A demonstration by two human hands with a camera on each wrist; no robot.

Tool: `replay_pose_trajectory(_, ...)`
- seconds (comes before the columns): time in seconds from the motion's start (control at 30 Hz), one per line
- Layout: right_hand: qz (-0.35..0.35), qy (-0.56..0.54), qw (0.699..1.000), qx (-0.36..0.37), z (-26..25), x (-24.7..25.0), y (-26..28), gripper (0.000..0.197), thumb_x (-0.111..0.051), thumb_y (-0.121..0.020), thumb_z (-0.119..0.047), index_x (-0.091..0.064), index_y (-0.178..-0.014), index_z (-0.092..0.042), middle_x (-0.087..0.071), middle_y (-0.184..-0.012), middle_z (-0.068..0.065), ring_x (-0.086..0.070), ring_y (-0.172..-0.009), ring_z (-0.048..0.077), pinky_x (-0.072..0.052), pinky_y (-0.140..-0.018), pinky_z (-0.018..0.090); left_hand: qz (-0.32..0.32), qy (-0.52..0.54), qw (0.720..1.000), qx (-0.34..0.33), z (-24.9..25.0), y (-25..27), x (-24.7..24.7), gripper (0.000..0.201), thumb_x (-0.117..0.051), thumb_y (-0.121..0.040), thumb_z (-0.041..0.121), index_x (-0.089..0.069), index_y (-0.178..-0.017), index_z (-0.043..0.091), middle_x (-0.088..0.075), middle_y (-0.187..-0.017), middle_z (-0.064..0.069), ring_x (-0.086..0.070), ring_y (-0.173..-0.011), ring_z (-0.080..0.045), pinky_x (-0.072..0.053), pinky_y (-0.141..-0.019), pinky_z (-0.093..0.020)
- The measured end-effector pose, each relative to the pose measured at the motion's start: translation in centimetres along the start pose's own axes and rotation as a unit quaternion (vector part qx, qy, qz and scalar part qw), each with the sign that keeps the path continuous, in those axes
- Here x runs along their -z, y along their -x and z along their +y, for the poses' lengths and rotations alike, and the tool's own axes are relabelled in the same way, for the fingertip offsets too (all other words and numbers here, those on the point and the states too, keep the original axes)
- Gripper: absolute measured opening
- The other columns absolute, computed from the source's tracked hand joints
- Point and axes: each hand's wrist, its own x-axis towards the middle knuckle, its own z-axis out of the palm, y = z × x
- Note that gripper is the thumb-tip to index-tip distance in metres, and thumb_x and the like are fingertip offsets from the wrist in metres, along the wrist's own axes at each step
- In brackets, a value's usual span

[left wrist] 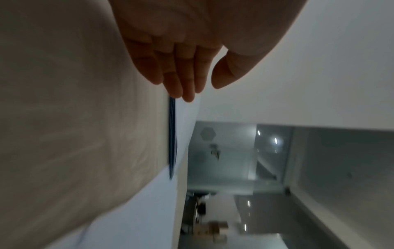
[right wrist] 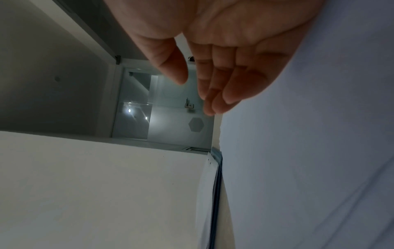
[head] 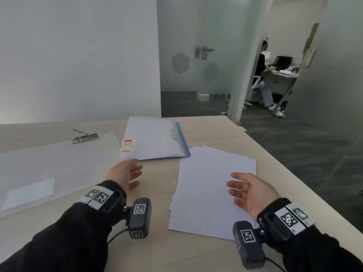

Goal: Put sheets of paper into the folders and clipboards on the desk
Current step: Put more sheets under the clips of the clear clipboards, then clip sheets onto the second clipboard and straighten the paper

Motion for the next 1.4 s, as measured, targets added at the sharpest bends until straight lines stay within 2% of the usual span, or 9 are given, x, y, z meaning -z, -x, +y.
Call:
replay_pose_trajectory(0.2, 0.100, 0.014, 0.994, 0.046, -0.1, 4.0, 1.0, 0.016, -0.059, -0.087, -0.019, -0.067, -0.099, -0.014, -0.067, -0.116, 0.008, -0.061, -0.095, 0.020, -0.050, -0.071, 0.036, -0.120, -0.138, 0.981, -0.059, -3.6, 4.8, -3.8, 0.029, -0.047, -0.088, -0.003, -0.070, -0.097, 0.012, -0.068, -0.110, -0.008, -0.060, -0.109, -0.023, -0.047, -0.097, -0.034)
replay_pose_trajectory(0.37, 0.087, -0.020, 0.996, 0.000, 0.0, 6.0, 1.6, 0.040, -0.057, -0.091, -0.020, -0.054, -0.131, -0.010, -0.051, -0.141, 0.015, -0.052, -0.125, 0.029, -0.046, -0.101, 0.045, -0.168, -0.254, 0.952, -0.026, -4.7, 6.7, -6.7, 0.054, -0.059, -0.088, 0.020, -0.046, -0.140, 0.018, -0.052, -0.135, -0.008, -0.047, -0.125, -0.028, -0.039, -0.100, -0.033)
replay_pose_trajectory(0.5, 0.057, -0.042, 0.997, -0.027, -0.5, 5.8, 2.3, 0.036, -0.053, -0.092, -0.017, -0.051, -0.126, -0.006, -0.049, -0.135, 0.018, -0.061, -0.108, 0.031, -0.047, -0.101, 0.047, -0.196, -0.595, 0.772, -0.109, -5.5, 7.6, -7.8, 0.061, -0.046, -0.087, 0.047, -0.035, -0.141, 0.021, -0.021, -0.157, 0.001, -0.010, -0.147, -0.028, -0.015, -0.113, -0.050)
replay_pose_trajectory(0.6, 0.066, -0.025, 0.997, -0.027, -0.7, 5.6, 2.3, 0.029, -0.051, -0.092, -0.018, -0.051, -0.120, -0.008, -0.052, -0.124, 0.015, -0.064, -0.100, 0.030, -0.049, -0.097, 0.048, -0.204, -0.643, 0.725, -0.137, -5.6, 8.1, -7.8, 0.064, -0.043, -0.089, 0.049, -0.026, -0.146, 0.023, -0.009, -0.161, 0.008, -0.001, -0.149, -0.025, -0.007, -0.114, -0.053)
replay_pose_trajectory(0.8, 0.078, 0.018, 0.996, -0.038, -0.7, 5.7, 2.0, 0.012, -0.049, -0.087, -0.012, -0.059, -0.086, -0.007, -0.072, -0.094, 0.012, -0.068, -0.085, 0.031, -0.055, -0.085, 0.042, -0.212, -0.620, 0.750, -0.089, -6.0, 7.6, -7.0, 0.083, -0.042, -0.072, 0.066, -0.012, -0.147, 0.047, 0.000, -0.163, 0.005, 0.013, -0.149, -0.029, 0.007, -0.117, -0.054)
replay_pose_trajectory(1.03, 0.092, 0.084, 0.991, -0.052, -0.5, 5.6, 1.0, 0.021, -0.056, -0.087, -0.020, -0.064, -0.102, -0.008, -0.077, -0.090, 0.012, -0.067, -0.073, 0.027, -0.049, -0.059, 0.028, -0.218, -0.622, 0.741, -0.128, -5.7, 8.4, -7.2, 0.071, -0.045, -0.089, 0.050, -0.015, -0.151, 0.036, 0.002, -0.163, 0.005, 0.010, -0.150, -0.020, 0.006, -0.116, -0.053)
replay_pose_trajectory(1.13, 0.101, 0.117, 0.987, -0.049, -0.4, 5.8, 0.7, 0.023, -0.061, -0.084, -0.025, -0.065, -0.089, -0.003, -0.075, -0.073, 0.011, -0.070, -0.069, 0.030, -0.055, -0.070, 0.035, -0.224, -0.620, 0.745, -0.101, -5.6, 8.3, -7.1, 0.074, -0.043, -0.083, 0.057, -0.013, -0.149, 0.042, 0.001, -0.163, -0.002, 0.015, -0.149, -0.025, 0.008, -0.116, -0.052)
replay_pose_trajectory(1.23, 0.101, 0.175, 0.978, -0.050, -0.4, 6.7, -0.3, 0.038, -0.070, -0.072, -0.031, -0.070, -0.094, 0.000, -0.076, -0.092, 0.020, -0.071, -0.091, 0.040, -0.050, -0.094, 0.053, -0.239, -0.621, 0.738, -0.109, -5.8, 7.9, -6.9, 0.070, -0.040, -0.084, 0.056, -0.014, -0.148, 0.045, -0.007, -0.163, 0.006, 0.016, -0.149, -0.021, 0.009, -0.115, -0.054)
replay_pose_trajectory(1.4, 0.105, 0.287, 0.951, -0.043, -1.1, 6.3, -0.2, 0.032, -0.068, -0.084, -0.022, -0.068, -0.101, 0.005, -0.071, -0.104, 0.022, -0.067, -0.098, 0.039, -0.049, -0.098, 0.046, -0.251, -0.616, 0.738, -0.113, -5.9, 7.4, -6.6, 0.070, -0.037, -0.078, 0.059, -0.017, -0.144, 0.051, -0.013, -0.162, 0.006, 0.011, -0.150, -0.020, 0.008, -0.113, -0.057)
